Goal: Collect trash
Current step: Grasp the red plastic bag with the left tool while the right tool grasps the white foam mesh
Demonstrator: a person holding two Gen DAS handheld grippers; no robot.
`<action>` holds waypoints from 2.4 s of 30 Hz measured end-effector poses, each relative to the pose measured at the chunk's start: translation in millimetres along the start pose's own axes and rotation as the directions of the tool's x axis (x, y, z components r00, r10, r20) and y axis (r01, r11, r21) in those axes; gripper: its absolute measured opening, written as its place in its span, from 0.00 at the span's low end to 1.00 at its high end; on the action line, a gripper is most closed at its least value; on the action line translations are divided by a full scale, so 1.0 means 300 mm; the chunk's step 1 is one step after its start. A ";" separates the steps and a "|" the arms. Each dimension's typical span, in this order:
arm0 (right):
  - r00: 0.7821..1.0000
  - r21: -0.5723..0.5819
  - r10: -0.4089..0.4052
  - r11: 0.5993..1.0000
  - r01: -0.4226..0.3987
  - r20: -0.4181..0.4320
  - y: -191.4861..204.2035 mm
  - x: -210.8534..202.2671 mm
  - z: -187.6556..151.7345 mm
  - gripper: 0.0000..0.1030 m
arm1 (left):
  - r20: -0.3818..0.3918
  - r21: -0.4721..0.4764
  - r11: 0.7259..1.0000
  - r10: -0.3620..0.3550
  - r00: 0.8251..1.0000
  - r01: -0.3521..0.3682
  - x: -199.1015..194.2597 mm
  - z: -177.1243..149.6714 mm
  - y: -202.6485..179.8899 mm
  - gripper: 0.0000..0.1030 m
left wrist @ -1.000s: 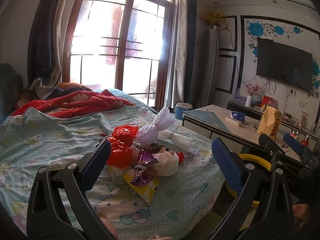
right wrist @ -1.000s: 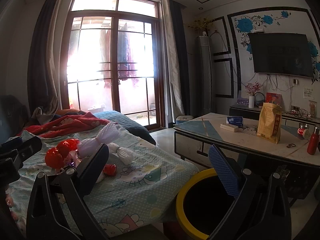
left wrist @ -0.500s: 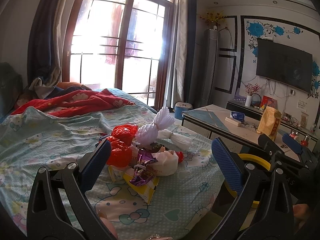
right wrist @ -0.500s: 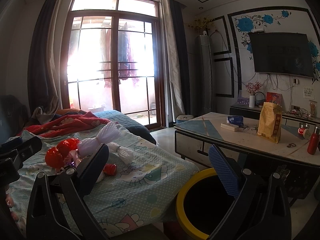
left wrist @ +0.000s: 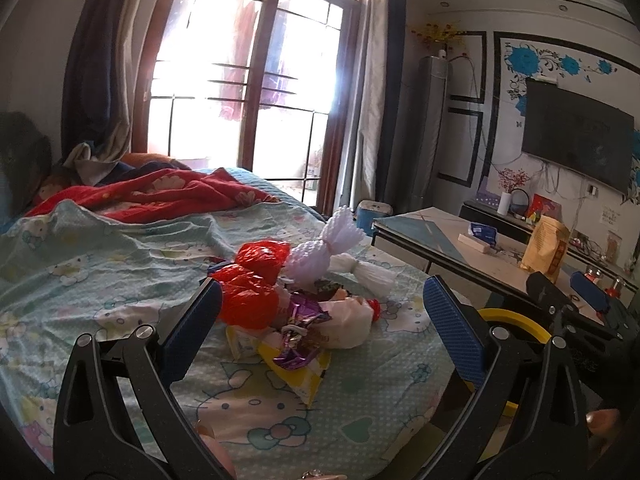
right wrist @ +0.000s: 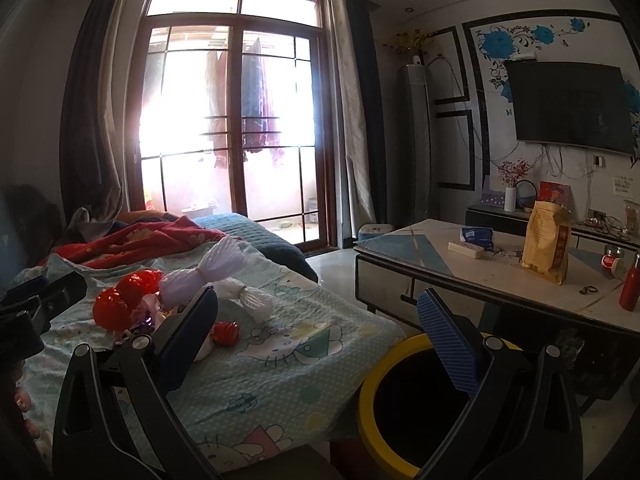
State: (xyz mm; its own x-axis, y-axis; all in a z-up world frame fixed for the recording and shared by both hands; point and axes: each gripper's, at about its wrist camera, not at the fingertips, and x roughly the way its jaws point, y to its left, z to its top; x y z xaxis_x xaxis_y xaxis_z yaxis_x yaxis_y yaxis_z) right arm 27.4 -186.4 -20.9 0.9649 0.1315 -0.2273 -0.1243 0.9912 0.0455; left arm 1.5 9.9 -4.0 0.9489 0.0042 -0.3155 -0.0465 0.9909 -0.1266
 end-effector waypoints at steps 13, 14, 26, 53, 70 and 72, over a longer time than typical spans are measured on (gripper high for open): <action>0.990 -0.036 0.123 0.991 -0.126 -0.065 0.113 0.069 0.046 0.94 | -0.009 -0.071 0.993 0.099 0.995 -0.099 0.036 0.028 0.143 0.90; 0.988 -0.040 0.137 0.989 -0.140 -0.074 0.127 0.076 0.049 0.94 | -0.012 -0.076 0.991 0.108 0.994 -0.109 0.038 0.029 0.157 0.90; 0.947 -0.019 0.265 0.962 -0.273 -0.179 0.268 0.228 0.107 0.94 | -0.036 -0.127 0.975 0.181 0.983 -0.184 0.063 0.050 0.293 0.90; 0.694 0.326 0.394 0.915 -0.236 -0.603 0.408 0.829 0.076 0.73 | -0.288 -0.263 0.956 -0.206 0.935 0.130 0.327 0.026 0.363 0.88; 0.731 0.322 0.477 0.877 -0.358 -0.488 0.368 0.696 0.145 0.28 | -0.292 -0.186 0.970 -0.206 0.934 0.156 0.312 0.036 0.286 0.20; 0.747 0.306 0.476 0.878 -0.369 -0.464 0.348 0.669 0.164 0.28 | -0.276 -0.171 0.971 -0.212 0.938 0.169 0.297 0.051 0.273 0.18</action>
State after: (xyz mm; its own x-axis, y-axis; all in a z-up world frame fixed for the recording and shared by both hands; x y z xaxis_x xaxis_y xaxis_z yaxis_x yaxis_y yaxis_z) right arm 219.4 -57.3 -13.8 0.5543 0.5772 -0.5996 -0.3947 0.8166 0.4212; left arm 86.9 93.4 -28.1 0.8133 -0.2429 -0.5288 0.0618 0.9396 -0.3366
